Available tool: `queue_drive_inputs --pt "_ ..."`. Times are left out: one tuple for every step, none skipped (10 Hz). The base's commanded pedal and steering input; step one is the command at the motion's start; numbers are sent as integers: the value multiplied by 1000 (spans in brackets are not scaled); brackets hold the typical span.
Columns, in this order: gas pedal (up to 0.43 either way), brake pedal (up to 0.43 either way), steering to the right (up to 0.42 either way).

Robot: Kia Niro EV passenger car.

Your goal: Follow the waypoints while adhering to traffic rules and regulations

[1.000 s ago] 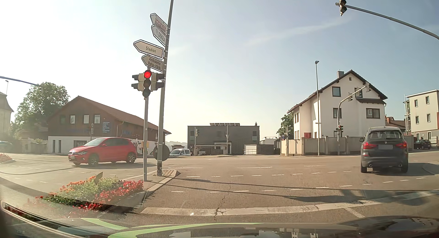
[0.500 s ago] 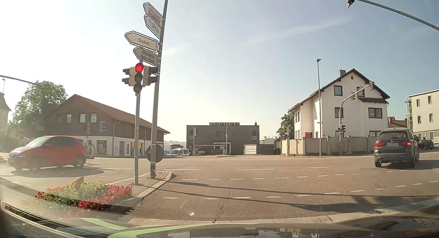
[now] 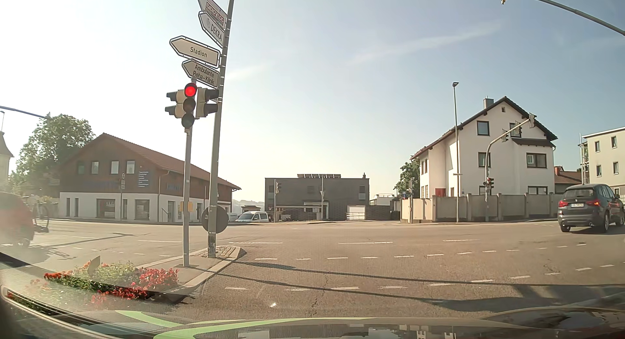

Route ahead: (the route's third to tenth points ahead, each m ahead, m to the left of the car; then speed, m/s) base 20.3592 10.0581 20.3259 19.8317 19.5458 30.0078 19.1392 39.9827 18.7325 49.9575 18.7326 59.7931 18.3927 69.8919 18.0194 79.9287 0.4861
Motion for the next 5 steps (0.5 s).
queue_drive_inputs --pt "0 232 7" --pt "0 244 7" --pt "0 244 8" --pt "0 256 7" --pt "0 268 7"
